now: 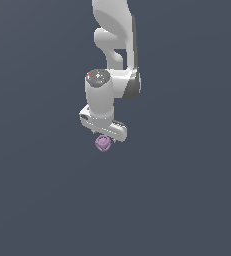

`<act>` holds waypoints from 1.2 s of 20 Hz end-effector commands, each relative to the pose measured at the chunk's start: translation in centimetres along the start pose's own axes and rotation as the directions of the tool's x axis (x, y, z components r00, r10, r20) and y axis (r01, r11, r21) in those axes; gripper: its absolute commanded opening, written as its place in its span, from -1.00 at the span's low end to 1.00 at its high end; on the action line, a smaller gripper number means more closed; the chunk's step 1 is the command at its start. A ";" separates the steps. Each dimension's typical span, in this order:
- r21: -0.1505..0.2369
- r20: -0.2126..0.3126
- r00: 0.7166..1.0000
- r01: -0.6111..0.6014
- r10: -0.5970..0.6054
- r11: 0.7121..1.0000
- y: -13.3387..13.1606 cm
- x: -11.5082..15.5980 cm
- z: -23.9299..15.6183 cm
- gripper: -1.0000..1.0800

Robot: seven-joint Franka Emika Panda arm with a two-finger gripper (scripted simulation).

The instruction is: Pick up the object and move it to a goal position.

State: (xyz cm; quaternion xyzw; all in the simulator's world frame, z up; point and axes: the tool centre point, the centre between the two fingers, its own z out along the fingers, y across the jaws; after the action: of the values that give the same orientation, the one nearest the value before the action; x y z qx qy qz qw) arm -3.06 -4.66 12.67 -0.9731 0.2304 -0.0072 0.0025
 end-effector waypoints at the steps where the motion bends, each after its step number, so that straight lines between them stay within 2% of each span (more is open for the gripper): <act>1: -0.002 0.004 0.997 -0.072 0.072 0.997 0.6 -0.4 1.0 0.92; 11: -0.010 0.010 0.971 -0.240 0.240 0.971 2.1 -1.3 3.4 0.92; 24: -0.011 0.010 0.966 -0.258 0.258 0.966 2.3 -1.5 5.2 0.92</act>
State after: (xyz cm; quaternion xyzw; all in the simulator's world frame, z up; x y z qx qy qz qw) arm -5.27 -6.02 7.96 -0.9350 0.3545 -0.0004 0.0002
